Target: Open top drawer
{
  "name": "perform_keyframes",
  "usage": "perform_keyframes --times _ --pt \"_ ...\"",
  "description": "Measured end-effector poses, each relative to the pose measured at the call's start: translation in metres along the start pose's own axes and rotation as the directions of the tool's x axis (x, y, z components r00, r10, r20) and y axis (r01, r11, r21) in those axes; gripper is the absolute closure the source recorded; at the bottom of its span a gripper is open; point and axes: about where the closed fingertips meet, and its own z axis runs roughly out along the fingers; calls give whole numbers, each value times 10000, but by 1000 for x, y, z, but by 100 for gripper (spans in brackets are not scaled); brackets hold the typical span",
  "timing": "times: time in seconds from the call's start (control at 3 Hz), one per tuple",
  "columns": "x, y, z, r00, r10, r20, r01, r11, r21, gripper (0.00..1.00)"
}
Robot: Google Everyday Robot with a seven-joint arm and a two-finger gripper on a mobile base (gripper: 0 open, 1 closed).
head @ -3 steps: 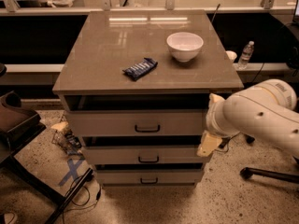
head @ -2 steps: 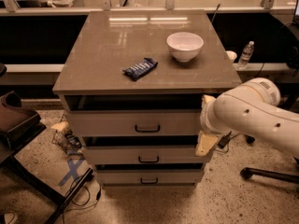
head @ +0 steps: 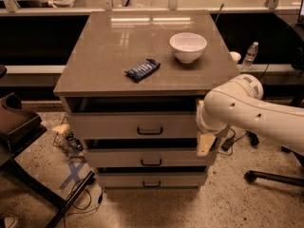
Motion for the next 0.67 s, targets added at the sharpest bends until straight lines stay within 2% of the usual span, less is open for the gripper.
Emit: perform_keyframes --times 0.33,0.67 --pt "-2 2 16 9993 -332 -174 325 9987 -399 13" --pt "-1 8 26 9989 -398 -260 380 9971 -662 36"
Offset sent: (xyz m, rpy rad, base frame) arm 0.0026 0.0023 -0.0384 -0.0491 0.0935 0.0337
